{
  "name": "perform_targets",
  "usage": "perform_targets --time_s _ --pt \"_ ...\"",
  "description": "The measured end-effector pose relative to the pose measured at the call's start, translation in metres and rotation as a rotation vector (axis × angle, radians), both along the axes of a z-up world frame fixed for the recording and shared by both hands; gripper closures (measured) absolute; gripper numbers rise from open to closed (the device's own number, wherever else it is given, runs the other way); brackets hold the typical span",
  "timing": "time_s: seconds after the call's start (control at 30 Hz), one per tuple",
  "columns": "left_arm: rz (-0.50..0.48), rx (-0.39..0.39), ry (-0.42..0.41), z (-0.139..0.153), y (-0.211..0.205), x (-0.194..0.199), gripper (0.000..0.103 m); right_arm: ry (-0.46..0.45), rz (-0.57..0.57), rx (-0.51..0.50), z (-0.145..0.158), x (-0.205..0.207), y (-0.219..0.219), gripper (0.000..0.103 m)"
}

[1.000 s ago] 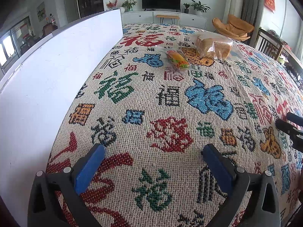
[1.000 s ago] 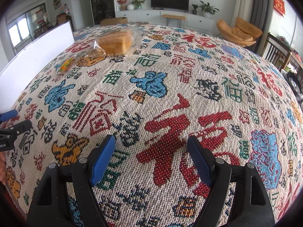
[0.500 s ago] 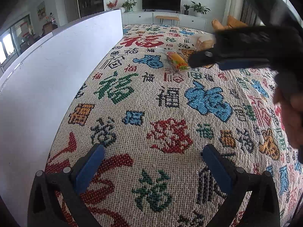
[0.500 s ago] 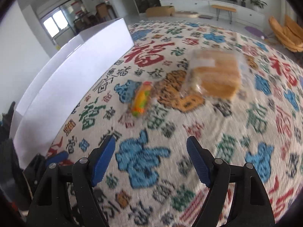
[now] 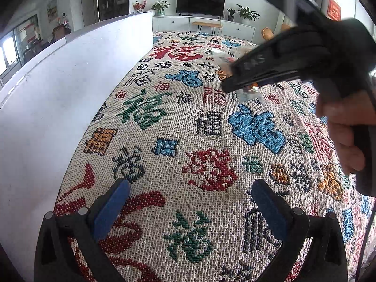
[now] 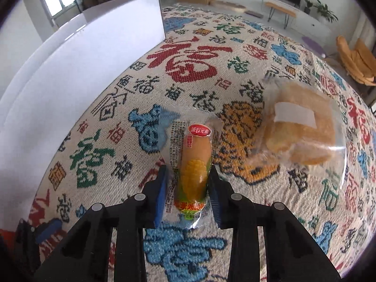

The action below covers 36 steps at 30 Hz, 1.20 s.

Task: Organize snacks
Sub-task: 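Reach the right tool to the corn-printed sausage snack and close on it, then close the left tool on the bread loaf in a clear bag while the right tool holds the corn snack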

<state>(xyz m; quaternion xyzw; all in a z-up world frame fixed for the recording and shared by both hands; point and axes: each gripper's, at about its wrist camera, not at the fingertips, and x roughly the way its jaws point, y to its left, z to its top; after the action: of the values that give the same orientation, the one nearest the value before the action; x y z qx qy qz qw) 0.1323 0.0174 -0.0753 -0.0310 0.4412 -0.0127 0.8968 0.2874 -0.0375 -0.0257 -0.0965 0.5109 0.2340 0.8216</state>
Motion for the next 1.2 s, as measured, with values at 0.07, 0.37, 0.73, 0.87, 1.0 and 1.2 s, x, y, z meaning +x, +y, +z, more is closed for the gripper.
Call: perform_targets --time_s 0.07,0.37,0.73,0.87,1.0,1.2 --pt "0.000 0.000 0.000 0.000 0.000 0.000 0.000 -0.009 -0.003 0.042 0.009 -0.014 -0.022 0.069" --pt "-0.004 0.042 0.014 -0.002 -0.006 0.002 0.000 -0.068 -0.169 0.111 0.020 -0.079 -0.150 0.069" --pt "-0.158 -0.160 0.032 0.060 -0.019 0.078 0.001 -0.137 -0.288 0.234 0.012 -0.124 -0.208 0.068" --pt "-0.218 -0.265 0.056 0.096 -0.054 0.159 0.000 -0.152 -0.311 0.289 0.011 -0.129 -0.213 0.068" --pt "-0.203 -0.244 0.133 0.089 -0.093 0.230 0.001 -0.176 -0.308 0.317 0.014 -0.138 -0.214 0.068" --pt "-0.088 -0.217 0.290 0.028 -0.129 0.277 0.001 -0.223 -0.262 0.287 0.016 -0.151 -0.207 0.068"
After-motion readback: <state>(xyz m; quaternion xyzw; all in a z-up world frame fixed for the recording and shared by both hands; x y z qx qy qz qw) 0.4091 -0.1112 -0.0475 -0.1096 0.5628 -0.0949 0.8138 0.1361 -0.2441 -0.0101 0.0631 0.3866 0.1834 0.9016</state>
